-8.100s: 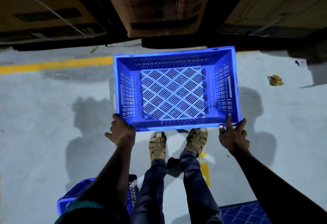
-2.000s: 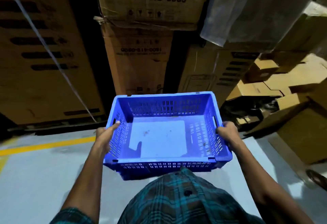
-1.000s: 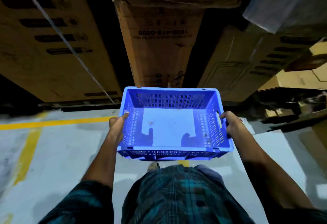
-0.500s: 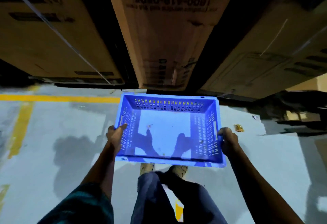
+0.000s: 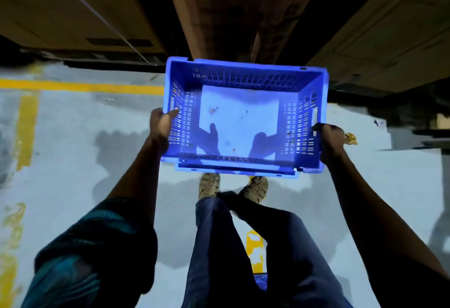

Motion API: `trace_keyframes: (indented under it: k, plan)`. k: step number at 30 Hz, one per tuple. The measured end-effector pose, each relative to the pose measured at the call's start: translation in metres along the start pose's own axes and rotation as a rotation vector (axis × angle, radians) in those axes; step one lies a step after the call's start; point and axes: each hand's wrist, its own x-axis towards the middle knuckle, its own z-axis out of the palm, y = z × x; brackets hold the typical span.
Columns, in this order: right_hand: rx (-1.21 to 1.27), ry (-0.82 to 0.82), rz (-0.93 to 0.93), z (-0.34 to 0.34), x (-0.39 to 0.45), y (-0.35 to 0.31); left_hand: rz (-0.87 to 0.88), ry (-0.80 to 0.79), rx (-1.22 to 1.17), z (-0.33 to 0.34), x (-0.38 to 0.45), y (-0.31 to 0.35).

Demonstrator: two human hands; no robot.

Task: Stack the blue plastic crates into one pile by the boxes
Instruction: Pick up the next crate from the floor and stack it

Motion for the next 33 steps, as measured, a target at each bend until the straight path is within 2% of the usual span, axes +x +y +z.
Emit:
trace_keyframes:
  k: [5,7,10,13,17,22,33]
  plan:
    - [-0.278,-0.092,-0.185,-0.012,-0.051,0.024,-0.039,0.008,0.126,-0.018,-0.024,-0.026]
    - [-0.294,-0.17,-0.17,-0.021,-0.062,0.044,-0.072,-0.007,0.198,-0.027,-0.038,-0.036]
    - [-0.359,-0.181,-0.134,-0.032,-0.081,0.066,-0.176,-0.056,0.202,-0.032,-0.062,-0.041]
    - [-0.322,-0.165,-0.116,-0.037,-0.097,0.067,-0.3,-0.077,0.11,-0.039,-0.07,-0.046]
    - [-0.235,-0.21,-0.076,-0.046,-0.102,0.075,-0.284,-0.072,0.081,-0.047,-0.074,-0.052]
    - [-0.242,-0.211,0.005,-0.05,-0.109,0.098,-0.296,-0.08,0.097,-0.058,-0.088,-0.066]
    - [-0.264,-0.287,0.097,-0.055,-0.107,0.102,-0.357,-0.163,0.156,-0.068,-0.096,-0.074]
